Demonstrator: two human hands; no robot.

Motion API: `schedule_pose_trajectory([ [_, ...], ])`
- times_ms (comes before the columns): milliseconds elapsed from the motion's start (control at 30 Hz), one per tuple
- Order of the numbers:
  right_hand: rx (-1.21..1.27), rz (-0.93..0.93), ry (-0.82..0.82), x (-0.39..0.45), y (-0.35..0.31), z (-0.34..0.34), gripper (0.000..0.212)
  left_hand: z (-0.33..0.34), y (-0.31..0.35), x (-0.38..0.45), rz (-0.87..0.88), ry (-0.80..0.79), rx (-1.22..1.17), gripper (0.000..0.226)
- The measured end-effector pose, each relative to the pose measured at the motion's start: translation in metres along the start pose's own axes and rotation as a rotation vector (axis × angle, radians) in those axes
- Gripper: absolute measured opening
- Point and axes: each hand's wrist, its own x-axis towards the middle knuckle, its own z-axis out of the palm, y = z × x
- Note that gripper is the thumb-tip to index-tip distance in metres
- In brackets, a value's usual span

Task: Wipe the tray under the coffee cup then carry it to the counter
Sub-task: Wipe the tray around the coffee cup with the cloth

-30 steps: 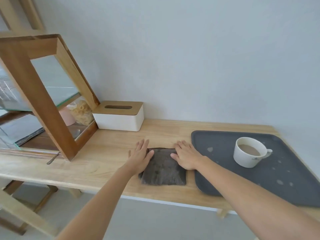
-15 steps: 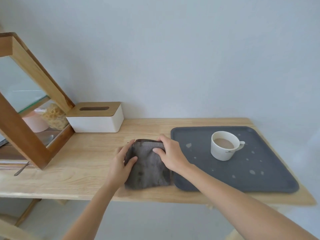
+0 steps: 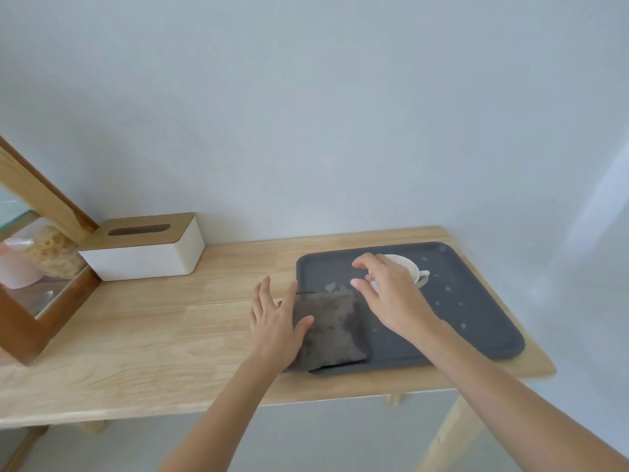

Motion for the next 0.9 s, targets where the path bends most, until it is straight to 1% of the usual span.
schedule_pose_trajectory([
  [67, 0.025, -0.021, 0.198, -0.019, 0.023, -0.025, 0.009, 0.009, 0.013, -0.003, 0.137, -0.025, 0.16, 0.065],
  [100, 0.008, 0.012, 0.286, -0.028, 0.039, -0.036, 0.007, 0.013, 0.02, -0.004, 0.197, -0.065, 0.212, 0.066],
  [167, -0.079, 0.165, 0.373, -0.042, 0.08, -0.054, 0.012, 0.025, 0.031, -0.006, 0.249, -0.164, 0.276, 0.07],
  [200, -0.139, 0.259, 0.355, -0.047, 0.103, -0.06, 0.016, 0.032, 0.034, -0.006, 0.246, -0.22, 0.298, 0.071],
  [233, -0.191, 0.355, 0.287, -0.051, 0.124, -0.062, 0.023, 0.039, 0.036, -0.006, 0.234, -0.27, 0.319, 0.072],
  [300, -0.228, 0.508, 0.097, -0.058, 0.153, -0.06, 0.034, 0.05, 0.037, -0.007, 0.215, -0.311, 0.355, 0.073],
  [333, -0.231, 0.546, 0.026, -0.061, 0.161, -0.057, 0.037, 0.052, 0.037, -0.007, 0.212, -0.311, 0.365, 0.074],
  [400, -0.229, 0.562, -0.037, -0.064, 0.168, -0.052, 0.038, 0.053, 0.038, -0.005, 0.215, -0.304, 0.37, 0.076],
  [467, -0.23, 0.561, -0.043, -0.064, 0.171, -0.05, 0.042, 0.053, 0.04, -0.004, 0.224, -0.297, 0.375, 0.078],
  [567, -0.239, 0.564, -0.024, -0.064, 0.175, -0.052, 0.057, 0.054, 0.041, 0.005, 0.243, -0.295, 0.38, 0.085],
  [600, -0.24, 0.559, -0.019, -0.065, 0.175, -0.051, 0.057, 0.056, 0.041, 0.011, 0.245, -0.296, 0.382, 0.083],
  [733, -0.244, 0.532, 0.009, -0.065, 0.177, -0.051, 0.057, 0.062, 0.043, 0.044, 0.22, -0.325, 0.365, 0.061],
  [900, -0.272, 0.527, 0.002, -0.066, 0.181, -0.048, 0.055, 0.065, 0.044, 0.082, 0.177, -0.36, 0.345, 0.058],
])
